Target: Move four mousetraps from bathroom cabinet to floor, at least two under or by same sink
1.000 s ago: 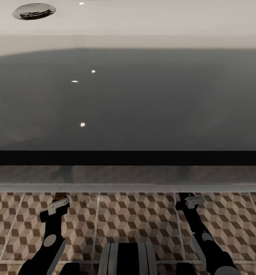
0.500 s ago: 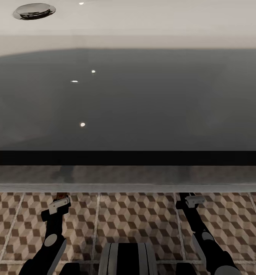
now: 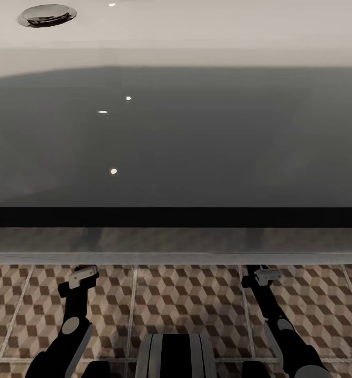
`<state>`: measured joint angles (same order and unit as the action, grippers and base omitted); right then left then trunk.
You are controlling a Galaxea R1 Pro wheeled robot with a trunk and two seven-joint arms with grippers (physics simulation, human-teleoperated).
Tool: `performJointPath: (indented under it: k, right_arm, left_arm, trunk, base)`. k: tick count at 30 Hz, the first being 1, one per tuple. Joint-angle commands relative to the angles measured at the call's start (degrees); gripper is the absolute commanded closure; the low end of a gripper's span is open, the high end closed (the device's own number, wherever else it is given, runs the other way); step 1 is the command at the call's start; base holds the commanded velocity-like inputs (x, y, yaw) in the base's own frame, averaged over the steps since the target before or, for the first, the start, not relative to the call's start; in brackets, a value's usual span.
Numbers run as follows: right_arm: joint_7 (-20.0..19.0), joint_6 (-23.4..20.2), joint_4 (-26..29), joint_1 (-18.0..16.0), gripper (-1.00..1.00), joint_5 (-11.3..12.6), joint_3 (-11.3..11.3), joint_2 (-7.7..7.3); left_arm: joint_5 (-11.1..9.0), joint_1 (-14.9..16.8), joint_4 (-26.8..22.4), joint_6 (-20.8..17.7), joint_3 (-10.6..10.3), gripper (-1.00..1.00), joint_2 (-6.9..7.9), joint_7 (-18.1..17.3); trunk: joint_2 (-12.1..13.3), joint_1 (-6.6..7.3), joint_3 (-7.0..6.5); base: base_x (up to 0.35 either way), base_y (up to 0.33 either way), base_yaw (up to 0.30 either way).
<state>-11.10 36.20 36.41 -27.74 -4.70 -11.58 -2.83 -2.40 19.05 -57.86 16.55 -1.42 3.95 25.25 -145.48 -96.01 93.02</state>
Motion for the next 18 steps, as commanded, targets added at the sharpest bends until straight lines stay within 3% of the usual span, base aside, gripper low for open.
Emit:
performJointPath:
  k: [1,18]
  right_arm:
    - [-0.4,0.2,0.0,0.0,1.0,-0.4,-0.4,0.05]
    - [-0.5,0.3,0.0,0.0,1.0,-0.4,-0.3,0.05]
  left_arm:
    - [-0.1,0.0,0.0,0.2,-0.2,1.0,0.09,0.2]
    - [-0.1,0.0,-1.0,0.1,-0.1,1.0,0.36,0.2]
  trunk:
    - [0.0,0.01,0.03]
    - [0.0,0.01,0.03]
  base:
    - [0.0,0.0,0.0]
    - [0.0,0.0,0.0]
